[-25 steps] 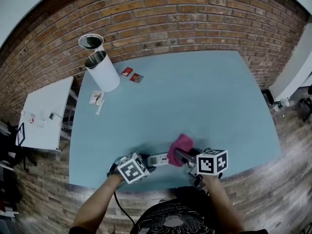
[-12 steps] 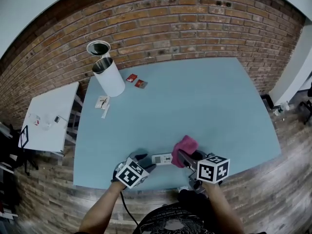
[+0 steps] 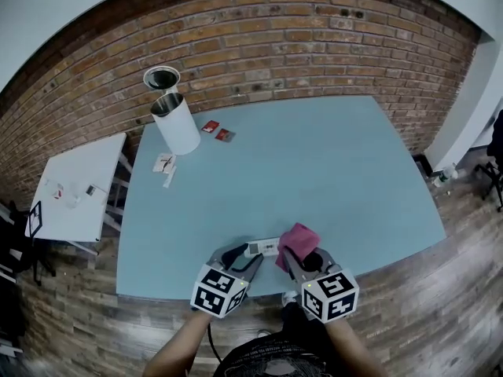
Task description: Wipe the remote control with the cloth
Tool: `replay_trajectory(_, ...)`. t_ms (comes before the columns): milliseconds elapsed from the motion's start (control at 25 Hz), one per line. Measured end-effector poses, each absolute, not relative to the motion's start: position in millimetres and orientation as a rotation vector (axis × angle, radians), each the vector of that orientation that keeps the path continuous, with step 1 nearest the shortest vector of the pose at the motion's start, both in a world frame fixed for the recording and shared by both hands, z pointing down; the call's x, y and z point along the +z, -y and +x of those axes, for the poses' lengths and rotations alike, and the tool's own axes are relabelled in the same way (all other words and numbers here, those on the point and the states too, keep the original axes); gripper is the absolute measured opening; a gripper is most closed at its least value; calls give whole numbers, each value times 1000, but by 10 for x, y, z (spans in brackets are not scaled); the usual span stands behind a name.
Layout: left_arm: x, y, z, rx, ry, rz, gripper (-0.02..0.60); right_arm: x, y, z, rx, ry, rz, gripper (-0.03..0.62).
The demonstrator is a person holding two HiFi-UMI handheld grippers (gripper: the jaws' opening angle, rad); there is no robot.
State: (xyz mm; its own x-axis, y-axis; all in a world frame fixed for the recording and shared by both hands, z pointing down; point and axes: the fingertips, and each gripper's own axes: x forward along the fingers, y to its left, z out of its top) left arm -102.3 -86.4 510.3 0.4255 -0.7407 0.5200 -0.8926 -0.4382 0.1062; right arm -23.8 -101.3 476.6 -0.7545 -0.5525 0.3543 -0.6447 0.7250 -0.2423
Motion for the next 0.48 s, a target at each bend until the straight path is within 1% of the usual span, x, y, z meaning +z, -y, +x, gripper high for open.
replay_trajectory(40,5059,852,-1002,539,1437,2312,119,4758,973,-235,488,2671,956,63)
replay_trajectory(80,5026,832,-979,505,1473,2299,11,4757,933,-227,471,2669,965,63)
replay_trajectory(120,5002,802,-941,470,1494,2290,-2,4756,894,-216,463,2669,972,63)
replay_trajectory(280,4932,676,-762,367,1525,2268,-2,4673,751,-196,417,2679,982,61)
replay_trajectory(480,4867,510,-690,292,1607,2193,-2,4617,568,-189,359,2672,992,61)
